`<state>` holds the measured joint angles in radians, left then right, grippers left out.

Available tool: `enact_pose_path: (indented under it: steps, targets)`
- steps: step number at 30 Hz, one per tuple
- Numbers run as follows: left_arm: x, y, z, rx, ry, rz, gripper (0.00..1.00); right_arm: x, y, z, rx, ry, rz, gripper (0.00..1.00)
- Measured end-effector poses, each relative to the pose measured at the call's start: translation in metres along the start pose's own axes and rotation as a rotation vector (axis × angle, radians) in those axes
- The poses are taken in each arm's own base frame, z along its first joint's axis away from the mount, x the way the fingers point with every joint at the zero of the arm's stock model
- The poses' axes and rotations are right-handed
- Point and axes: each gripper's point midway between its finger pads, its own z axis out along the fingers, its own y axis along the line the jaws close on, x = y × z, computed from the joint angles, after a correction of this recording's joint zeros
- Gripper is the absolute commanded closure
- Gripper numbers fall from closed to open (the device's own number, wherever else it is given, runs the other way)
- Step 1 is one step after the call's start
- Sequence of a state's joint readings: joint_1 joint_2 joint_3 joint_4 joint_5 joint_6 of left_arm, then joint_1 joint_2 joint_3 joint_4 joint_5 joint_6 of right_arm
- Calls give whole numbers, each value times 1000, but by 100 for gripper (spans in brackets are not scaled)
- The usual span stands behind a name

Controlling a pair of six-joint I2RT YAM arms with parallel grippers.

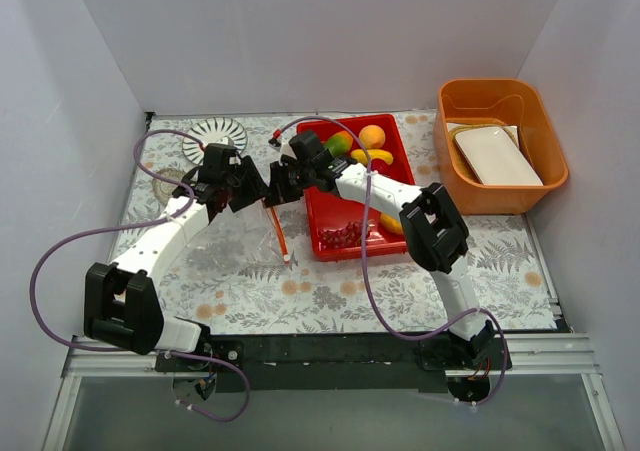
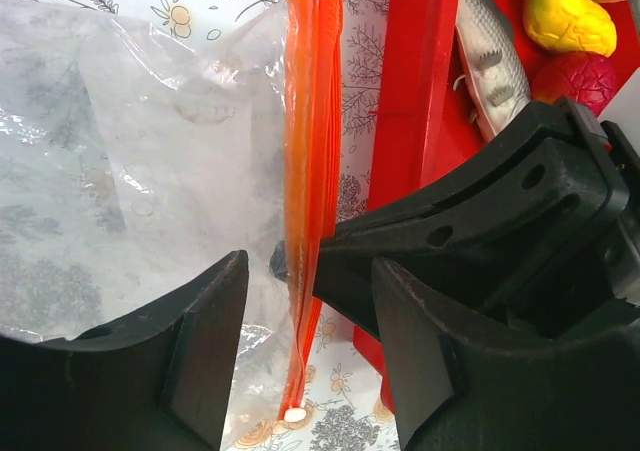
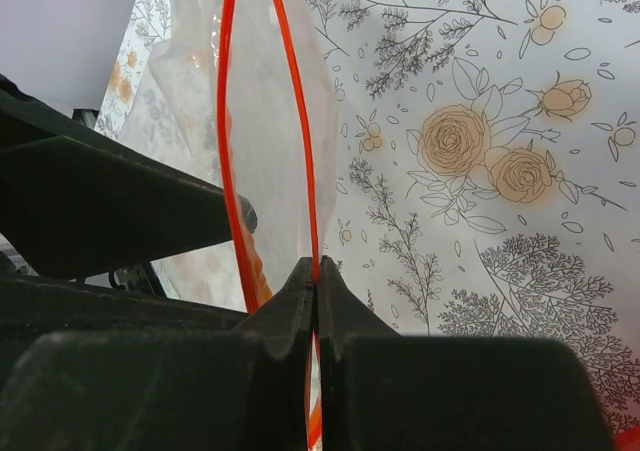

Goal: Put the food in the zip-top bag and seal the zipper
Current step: Open the zipper of the food storage bag at the center of the board.

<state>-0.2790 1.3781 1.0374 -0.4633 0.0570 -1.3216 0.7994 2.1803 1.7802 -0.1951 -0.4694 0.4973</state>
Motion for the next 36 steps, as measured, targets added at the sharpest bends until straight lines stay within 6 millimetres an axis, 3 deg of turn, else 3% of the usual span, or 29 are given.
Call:
enact_pose_path:
  steps: [14, 22, 30, 36]
  targets:
    - [-7, 20, 1, -139, -42, -12, 66, -6, 12, -8, -1, -26, -23, 99]
    - [-13, 19, 1, -161, -41, -3, 100, -7, 16, -10, -3, -29, -29, 99]
    - [-18, 18, -10, -178, -38, 20, 100, -6, 7, -9, 38, -35, -19, 99]
    - [-21, 41, -28, -254, -34, 37, 100, -6, -19, 0, 98, -37, 11, 99]
